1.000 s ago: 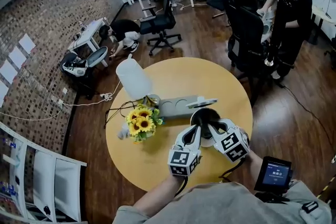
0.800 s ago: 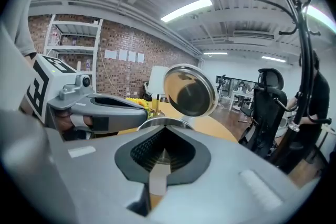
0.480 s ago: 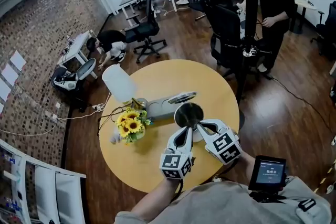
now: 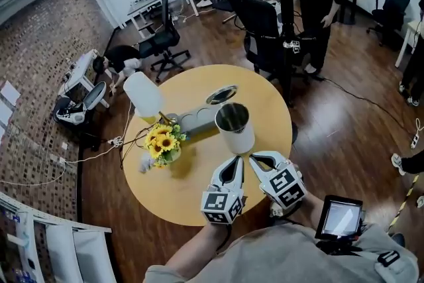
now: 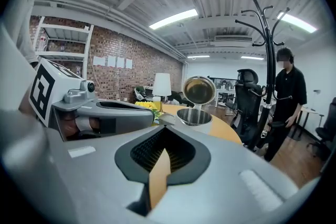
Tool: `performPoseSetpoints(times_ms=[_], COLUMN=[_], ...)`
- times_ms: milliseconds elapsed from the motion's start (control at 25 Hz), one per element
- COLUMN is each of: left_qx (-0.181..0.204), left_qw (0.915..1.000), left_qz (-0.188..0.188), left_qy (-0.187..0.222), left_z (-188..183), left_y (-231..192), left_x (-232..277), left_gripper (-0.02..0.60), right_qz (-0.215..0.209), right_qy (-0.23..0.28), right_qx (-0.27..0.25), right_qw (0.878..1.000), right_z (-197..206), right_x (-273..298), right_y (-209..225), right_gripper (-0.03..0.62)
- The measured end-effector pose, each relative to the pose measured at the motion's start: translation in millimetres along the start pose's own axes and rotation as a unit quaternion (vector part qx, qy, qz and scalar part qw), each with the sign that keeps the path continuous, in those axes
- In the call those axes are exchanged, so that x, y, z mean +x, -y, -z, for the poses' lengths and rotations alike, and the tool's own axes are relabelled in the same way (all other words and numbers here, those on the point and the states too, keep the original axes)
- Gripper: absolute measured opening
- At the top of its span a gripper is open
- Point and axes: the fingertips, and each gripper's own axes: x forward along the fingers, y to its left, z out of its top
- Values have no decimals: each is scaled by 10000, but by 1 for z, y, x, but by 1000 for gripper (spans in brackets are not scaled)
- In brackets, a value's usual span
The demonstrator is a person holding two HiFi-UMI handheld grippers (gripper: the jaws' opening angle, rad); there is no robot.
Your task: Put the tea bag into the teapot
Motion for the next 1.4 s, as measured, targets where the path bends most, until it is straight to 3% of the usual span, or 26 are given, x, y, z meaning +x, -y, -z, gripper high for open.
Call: performPoseSetpoints(times_ms=[320,600,880,1400], left_qx=[-160,-268,-186,-318], left_qw=[9996,9985,9985,9986], left_qz=[223,447,487,248], left_qy=[-44,-164,-150,-353], left_z=[18,33,31,56], left_y=[37,74,114,221], left_x=[-105,-165,-185,-191], left_gripper=[2,2,2,2], right_qz=[240,387,372,80], right_qy=[-118,-298,-275,-343], right_qx=[108,148,90,233], right_qw=[9996,9987,9989,9991], right_z=[23,39,49,97], right_x=[-59,-106,-149,-244], right_y=[-97,-150,-164,-145], right_gripper=[9,9,9,9])
